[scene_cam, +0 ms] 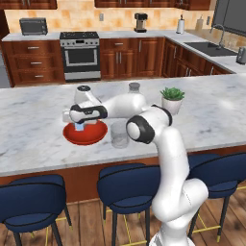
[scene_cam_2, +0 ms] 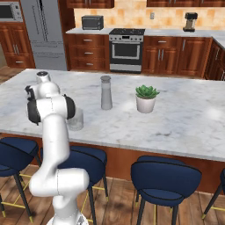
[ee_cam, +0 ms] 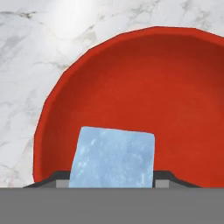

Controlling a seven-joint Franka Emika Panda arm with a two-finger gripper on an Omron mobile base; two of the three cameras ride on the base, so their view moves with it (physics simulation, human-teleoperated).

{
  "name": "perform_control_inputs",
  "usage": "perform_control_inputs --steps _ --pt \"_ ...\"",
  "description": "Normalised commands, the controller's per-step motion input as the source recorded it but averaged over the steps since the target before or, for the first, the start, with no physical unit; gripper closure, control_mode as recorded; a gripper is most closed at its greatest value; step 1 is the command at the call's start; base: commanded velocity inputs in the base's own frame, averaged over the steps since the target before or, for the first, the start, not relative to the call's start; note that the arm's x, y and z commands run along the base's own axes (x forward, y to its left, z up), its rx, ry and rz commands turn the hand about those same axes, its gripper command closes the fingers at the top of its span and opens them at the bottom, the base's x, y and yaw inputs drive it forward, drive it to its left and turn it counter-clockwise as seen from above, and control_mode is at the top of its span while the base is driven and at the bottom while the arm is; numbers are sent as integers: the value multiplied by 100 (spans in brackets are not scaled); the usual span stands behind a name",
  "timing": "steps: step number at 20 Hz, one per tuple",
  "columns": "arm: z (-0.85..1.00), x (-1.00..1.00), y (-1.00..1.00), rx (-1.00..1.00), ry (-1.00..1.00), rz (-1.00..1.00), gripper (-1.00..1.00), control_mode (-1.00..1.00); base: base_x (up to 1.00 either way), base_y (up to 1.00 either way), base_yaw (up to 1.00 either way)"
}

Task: There are two ice cubes in the ice bowl. Place both ice cubes in the glass cup.

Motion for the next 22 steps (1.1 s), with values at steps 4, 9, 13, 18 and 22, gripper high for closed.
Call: perform_control_inputs --steps 4,9,13,18,22 --pt "76 -97 -60 0 -10 -1 100 -100 0 0 0" --pt "63 -83 -85 1 -5 -1 100 -100 0 0 0" --pt "37 -39 -100 8 -7 -5 100 -100 0 0 0" --pt "33 -9 -98 11 -8 -1 100 -100 0 0 0" --pt "7 0 -77 2 0 0 100 -100 0 0 0"
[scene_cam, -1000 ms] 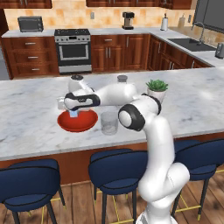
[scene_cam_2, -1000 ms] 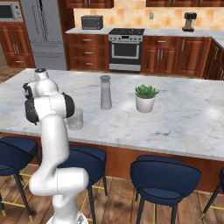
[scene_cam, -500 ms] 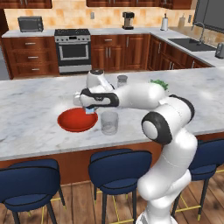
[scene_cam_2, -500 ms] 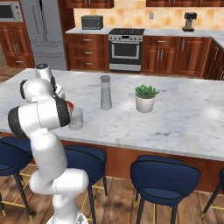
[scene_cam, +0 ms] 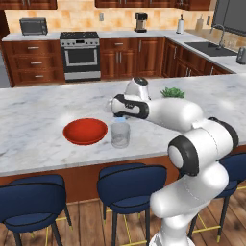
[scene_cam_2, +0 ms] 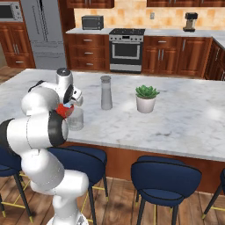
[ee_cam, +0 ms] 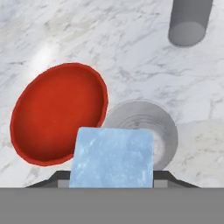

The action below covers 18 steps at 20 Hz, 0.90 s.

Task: There are two ice cubes in the ice bowl. Place both ice cubes in the glass cup.

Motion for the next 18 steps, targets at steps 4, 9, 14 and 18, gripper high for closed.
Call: perform_control_inputs --steps 4,9,14,18 --pt "-1 19 -22 -7 5 -2 100 -100 0 0 0" --pt "-6 15 1 -13 8 -3 100 -100 0 0 0" --pt "-3 19 2 -7 10 0 100 -100 0 0 0" --pt "-7 7 0 -2 0 0 100 -100 0 0 0"
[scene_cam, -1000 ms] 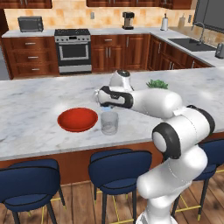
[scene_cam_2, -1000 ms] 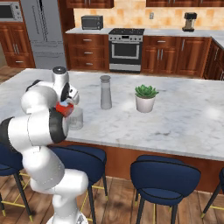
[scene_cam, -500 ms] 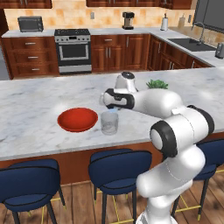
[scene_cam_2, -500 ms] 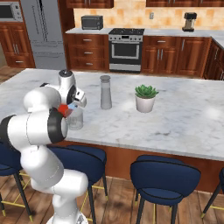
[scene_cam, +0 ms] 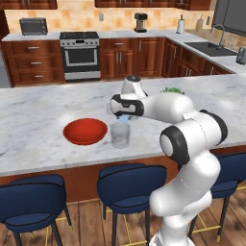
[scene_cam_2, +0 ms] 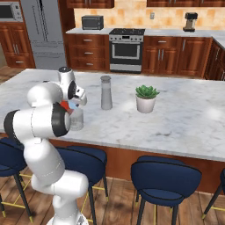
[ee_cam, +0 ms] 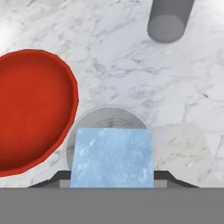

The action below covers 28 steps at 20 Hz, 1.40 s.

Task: There are two ice cubes in the ice bowl. Place both ice cubes in the glass cup.

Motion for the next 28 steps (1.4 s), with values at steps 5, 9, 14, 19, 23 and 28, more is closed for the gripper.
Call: perform_control_inputs --steps 5,9,14,19,23,28 --pt "-20 2 10 -6 0 0 100 -100 0 0 0" --pt "-20 0 19 -9 0 0 100 -100 0 0 0" --pt "-14 0 4 -3 0 0 100 -100 0 0 0" --pt "-29 0 0 -2 0 0 100 -100 0 0 0" --pt "-17 1 0 0 -2 0 100 -100 0 0 0" --pt "-1 19 0 0 -1 0 100 -100 0 0 0"
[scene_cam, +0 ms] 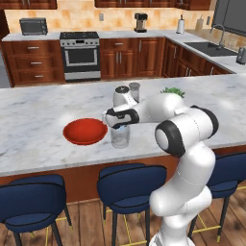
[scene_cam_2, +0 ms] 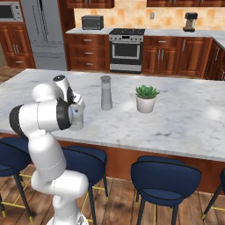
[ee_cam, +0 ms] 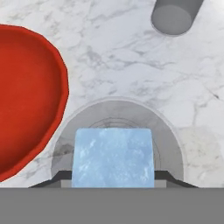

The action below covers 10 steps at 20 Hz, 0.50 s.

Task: There are two ice cubes in the ice bowl. Place both ice cubes in the glass cup.

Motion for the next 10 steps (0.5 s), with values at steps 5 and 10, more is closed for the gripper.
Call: perform_control_inputs --steps 5,10 --pt "1 27 -3 0 0 0 -100 -100 0 0 0" --pt "20 2 -7 0 0 0 -100 -100 0 0 0"
